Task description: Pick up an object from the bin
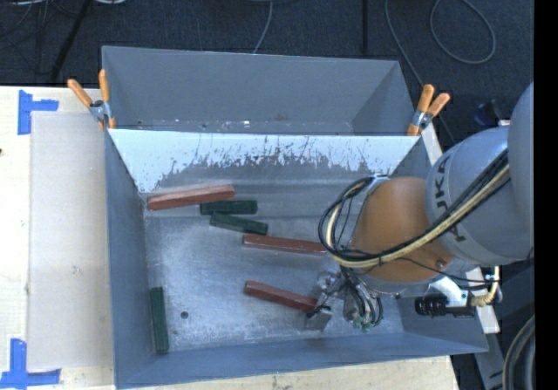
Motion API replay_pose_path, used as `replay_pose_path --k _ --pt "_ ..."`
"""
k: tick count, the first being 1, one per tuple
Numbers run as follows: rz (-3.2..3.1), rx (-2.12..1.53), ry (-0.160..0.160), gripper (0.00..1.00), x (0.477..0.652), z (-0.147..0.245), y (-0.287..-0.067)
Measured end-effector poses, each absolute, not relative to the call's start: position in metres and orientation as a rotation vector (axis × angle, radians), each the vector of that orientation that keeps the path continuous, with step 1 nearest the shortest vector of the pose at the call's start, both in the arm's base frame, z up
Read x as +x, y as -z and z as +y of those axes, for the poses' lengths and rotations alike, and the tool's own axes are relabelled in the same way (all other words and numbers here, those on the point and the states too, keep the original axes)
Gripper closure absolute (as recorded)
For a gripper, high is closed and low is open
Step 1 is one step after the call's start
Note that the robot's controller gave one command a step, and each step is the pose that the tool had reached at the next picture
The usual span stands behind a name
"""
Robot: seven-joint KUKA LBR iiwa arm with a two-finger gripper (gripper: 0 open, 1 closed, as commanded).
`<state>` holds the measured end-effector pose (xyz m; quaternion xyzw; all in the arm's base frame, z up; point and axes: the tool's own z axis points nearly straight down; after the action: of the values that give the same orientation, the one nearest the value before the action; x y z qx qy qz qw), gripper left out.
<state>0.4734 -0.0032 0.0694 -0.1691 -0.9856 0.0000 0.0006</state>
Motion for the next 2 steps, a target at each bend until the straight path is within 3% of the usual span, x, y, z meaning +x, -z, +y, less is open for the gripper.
replay_pose_path --k 1,2 --pt "-3.100 -0.558 0.003 1.00 0.500 0.007 -0.194" --pt "-3.105 -0.526 0.002 1.00 0.529 0.022 -0.244"
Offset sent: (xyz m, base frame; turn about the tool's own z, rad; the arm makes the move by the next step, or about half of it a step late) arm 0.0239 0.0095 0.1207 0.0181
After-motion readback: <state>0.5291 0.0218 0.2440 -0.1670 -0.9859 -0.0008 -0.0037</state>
